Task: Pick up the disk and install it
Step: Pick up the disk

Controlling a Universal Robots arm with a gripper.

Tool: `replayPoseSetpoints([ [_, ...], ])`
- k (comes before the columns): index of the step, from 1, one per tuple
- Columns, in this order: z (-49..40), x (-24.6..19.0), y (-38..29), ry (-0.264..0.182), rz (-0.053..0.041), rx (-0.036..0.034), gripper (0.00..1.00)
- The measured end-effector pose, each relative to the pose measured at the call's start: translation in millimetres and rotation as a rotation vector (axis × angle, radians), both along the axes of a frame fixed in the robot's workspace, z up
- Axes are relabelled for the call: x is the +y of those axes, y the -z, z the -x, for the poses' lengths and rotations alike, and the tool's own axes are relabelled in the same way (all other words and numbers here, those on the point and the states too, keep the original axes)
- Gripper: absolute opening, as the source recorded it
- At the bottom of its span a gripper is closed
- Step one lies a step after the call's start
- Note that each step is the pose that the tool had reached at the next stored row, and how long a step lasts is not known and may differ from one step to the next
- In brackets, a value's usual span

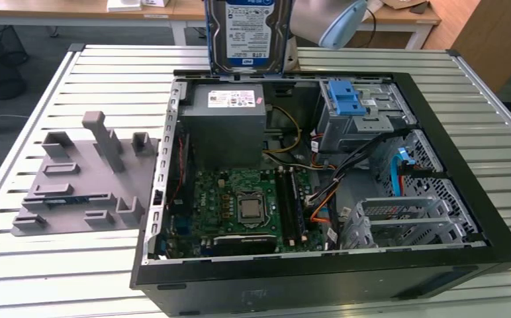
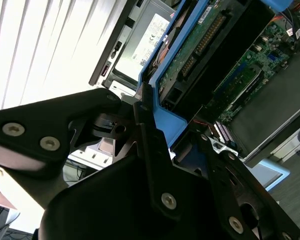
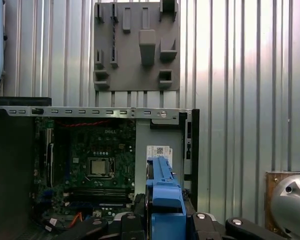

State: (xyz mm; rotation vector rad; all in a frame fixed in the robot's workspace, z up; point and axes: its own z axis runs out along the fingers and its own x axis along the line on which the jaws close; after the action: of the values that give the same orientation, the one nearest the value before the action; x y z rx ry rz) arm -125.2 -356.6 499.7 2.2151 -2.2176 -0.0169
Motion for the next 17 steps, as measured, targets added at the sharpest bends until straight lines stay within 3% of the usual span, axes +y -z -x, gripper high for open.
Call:
replayPoseSetpoints([
  [11,0.0,-6.5,0.0,0.0,0.0,0.0,0.36],
  [17,0.0,-7.1,0.0,0.0,0.0001,0.0,0.36],
])
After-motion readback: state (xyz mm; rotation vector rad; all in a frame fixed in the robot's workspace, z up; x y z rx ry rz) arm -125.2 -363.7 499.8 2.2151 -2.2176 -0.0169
